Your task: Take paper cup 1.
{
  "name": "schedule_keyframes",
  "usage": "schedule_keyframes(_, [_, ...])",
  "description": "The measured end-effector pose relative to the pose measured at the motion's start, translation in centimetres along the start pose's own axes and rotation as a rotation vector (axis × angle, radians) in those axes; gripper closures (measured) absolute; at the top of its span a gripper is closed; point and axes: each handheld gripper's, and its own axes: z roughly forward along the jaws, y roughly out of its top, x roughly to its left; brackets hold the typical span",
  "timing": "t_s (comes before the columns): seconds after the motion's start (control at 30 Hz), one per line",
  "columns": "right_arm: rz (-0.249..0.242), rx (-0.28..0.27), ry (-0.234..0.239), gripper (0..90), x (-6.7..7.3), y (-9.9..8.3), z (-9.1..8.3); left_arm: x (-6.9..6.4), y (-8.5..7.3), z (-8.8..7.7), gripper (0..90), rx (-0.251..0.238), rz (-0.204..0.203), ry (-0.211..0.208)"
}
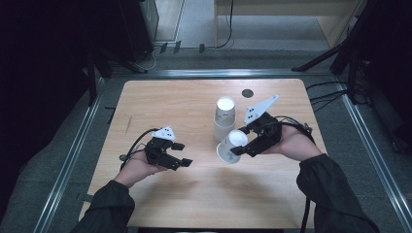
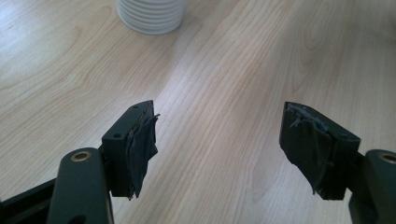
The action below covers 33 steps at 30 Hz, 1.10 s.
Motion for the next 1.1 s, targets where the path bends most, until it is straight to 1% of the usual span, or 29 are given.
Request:
schedule_keyframes(0.03, [0.006, -0.005, 0.003, 34.7, 0.1, -0.3, 0.4, 0.0, 0.0, 0.1, 27.4, -0.005, 0.004, -0.007])
schedule_keyframes(0.07, [0.003, -0.012, 0.003, 34.7, 0.2, -0.6, 0.7, 0.0, 0.1, 0.2, 27.5, -0.003, 0.007, -0.021])
schedule_keyframes(0.13, [0.009, -0.035, 0.009, 34.7, 0.4, -1.1, 1.3, 0.0, 0.2, 0.3, 27.4, 0.003, 0.012, -0.033])
schedule_keyframes(0.17, [0.017, -0.052, 0.016, 34.7, 0.4, -1.7, 1.9, -0.1, 0.2, 0.4, 25.2, 0.003, 0.016, -0.041])
schedule_keyframes(0.23, [0.019, -0.06, 0.009, 34.7, 0.5, -1.9, 2.2, -0.2, 0.5, 0.5, 23.5, 0.004, 0.036, -0.041])
schedule_keyframes(0.27, [0.018, -0.065, 0.0, 34.7, 0.6, -2.1, 2.5, -0.3, 0.6, 0.5, 22.7, 0.001, 0.041, -0.047])
schedule_keyframes(0.3, [0.018, -0.076, 0.001, 34.8, 0.7, -2.3, 2.7, -0.3, 0.7, 0.5, 21.3, -0.001, 0.049, -0.054])
schedule_keyframes(0.33, [0.019, -0.093, 0.004, 34.8, 0.8, -2.5, 2.9, -0.3, 0.8, 0.5, 20.7, -0.003, 0.05, -0.068])
schedule_keyframes(0.37, [0.021, -0.104, 0.008, 34.9, 0.9, -2.7, 3.1, -0.3, 0.8, 0.5, 19.2, -0.004, 0.059, -0.077])
schedule_keyframes(0.4, [0.023, -0.114, 0.007, 34.9, 1.0, -2.8, 3.2, -0.3, 0.8, 0.5, 17.4, -0.006, 0.063, -0.096])
schedule_keyframes(0.47, [0.026, -0.137, 0.013, 34.9, 1.1, -3.0, 3.5, -0.2, 0.8, 0.3, 14.3, -0.02, 0.075, -0.119])
schedule_keyframes(0.5, [0.026, -0.137, 0.013, 34.9, 1.1, -3.0, 3.5, -0.3, 0.8, 0.3, 14.3, -0.024, 0.076, -0.124])
schedule_keyframes(0.53, [0.03, -0.144, 0.014, 34.9, 1.1, -3.1, 3.6, -0.3, 0.9, 0.3, 14.1, -0.026, 0.081, -0.127])
schedule_keyframes(0.57, [0.031, -0.162, 0.023, 34.9, 1.2, -3.4, 3.9, -0.3, 0.9, 0.3, 14.1, -0.025, 0.084, -0.129])
schedule_keyframes(0.6, [0.031, -0.162, 0.023, 34.9, 1.2, -3.4, 3.9, -0.3, 1.0, 0.3, 14.1, -0.023, 0.088, -0.135])
schedule_keyframes(0.67, [0.026, -0.192, 0.03, 34.9, 1.3, -3.8, 4.2, -0.5, 1.0, 0.4, 14.8, -0.017, 0.107, -0.143])
schedule_keyframes(0.73, [0.034, -0.2, 0.033, 35.0, 1.3, -3.8, 4.4, -0.7, 1.0, 0.6, 14.8, -0.011, 0.12, -0.156])
schedule_keyframes(0.87, [0.044, -0.22, 0.03, 35.0, 1.3, -3.6, 4.7, -1.1, 1.1, 0.6, 14.7, -0.006, 0.13, -0.155])
schedule_keyframes(0.9, [0.059, -0.235, 0.035, 35.0, 1.2, -3.7, 4.9, -1.1, 1.2, 0.6, 14.7, -0.009, 0.132, -0.152])
schedule_keyframes(0.93, [0.059, -0.235, 0.035, 35.0, 1.2, -3.7, 4.9, -1.1, 1.2, 0.5, 14.7, -0.014, 0.134, -0.151])
schedule_keyframes(0.97, [0.074, -0.242, 0.048, 35.0, 1.2, -3.7, 5.0, -1.2, 1.3, 0.3, 14.7, -0.022, 0.133, -0.153])
schedule_keyframes(1.03, [0.086, -0.25, 0.056, 35.0, 1.2, -3.6, 5.2, -1.2, 1.5, 0.1, 14.7, -0.041, 0.13, -0.16])
schedule_keyframes(1.1, [0.095, -0.262, 0.062, 35.1, 1.2, -3.6, 5.4, -1.2, 1.6, -0.1, 14.7, -0.055, 0.139, -0.16])
